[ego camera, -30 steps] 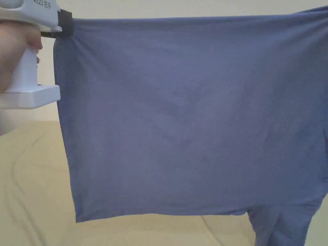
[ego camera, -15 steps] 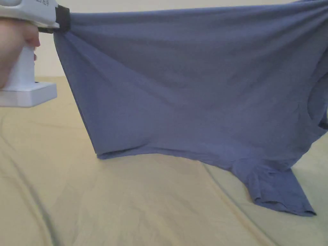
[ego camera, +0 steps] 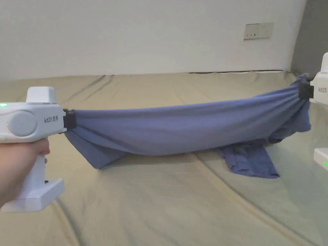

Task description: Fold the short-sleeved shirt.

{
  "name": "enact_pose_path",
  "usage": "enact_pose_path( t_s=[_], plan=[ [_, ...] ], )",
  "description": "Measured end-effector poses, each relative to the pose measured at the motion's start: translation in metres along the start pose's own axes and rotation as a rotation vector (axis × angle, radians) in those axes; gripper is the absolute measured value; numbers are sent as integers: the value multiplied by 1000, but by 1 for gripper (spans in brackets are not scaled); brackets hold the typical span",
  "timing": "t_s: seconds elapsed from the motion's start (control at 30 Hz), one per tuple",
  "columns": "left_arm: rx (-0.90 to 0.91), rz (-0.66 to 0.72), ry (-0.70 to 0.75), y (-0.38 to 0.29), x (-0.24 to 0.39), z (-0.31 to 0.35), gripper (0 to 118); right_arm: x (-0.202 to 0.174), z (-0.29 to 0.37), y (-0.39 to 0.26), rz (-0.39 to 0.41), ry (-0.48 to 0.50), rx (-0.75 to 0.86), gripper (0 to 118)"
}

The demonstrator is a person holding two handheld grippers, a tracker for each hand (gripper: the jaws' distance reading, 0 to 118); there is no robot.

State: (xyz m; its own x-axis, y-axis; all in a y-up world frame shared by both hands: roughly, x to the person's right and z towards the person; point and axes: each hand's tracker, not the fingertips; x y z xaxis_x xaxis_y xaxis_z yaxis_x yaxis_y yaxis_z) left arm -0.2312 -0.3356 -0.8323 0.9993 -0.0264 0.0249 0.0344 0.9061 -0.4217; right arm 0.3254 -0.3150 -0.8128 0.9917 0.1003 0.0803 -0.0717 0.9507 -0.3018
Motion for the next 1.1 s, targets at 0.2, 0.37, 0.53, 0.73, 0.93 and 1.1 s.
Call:
enact_pose_path(
  t_s=[0.2, 0.37, 0.53, 0.73, 0.93, 1.1],
  plan=[
    [-34, -30, -30, -72, -2, 92, 5, 6, 106, -70, 103, 39, -5, 3],
    [-64, 4, -62, -124, -17, 165, 5, 8, 193, -117, 48, 66, -34, 3],
    [-73, 35, -104, -174, -26, 236, 5, 9, 271, -162, 49, 100, -66, 3],
    [-171, -10, -143, -231, -28, 281, 5, 11, 322, -213, 143, 127, -177, 3],
    [-316, -22, -173, -272, -33, 263, 5, 26, 308, -267, 178, 132, -373, 3],
    [-406, -62, -174, -288, -31, 250, 5, 27, 303, -290, 152, 137, -427, 3]
  ],
)
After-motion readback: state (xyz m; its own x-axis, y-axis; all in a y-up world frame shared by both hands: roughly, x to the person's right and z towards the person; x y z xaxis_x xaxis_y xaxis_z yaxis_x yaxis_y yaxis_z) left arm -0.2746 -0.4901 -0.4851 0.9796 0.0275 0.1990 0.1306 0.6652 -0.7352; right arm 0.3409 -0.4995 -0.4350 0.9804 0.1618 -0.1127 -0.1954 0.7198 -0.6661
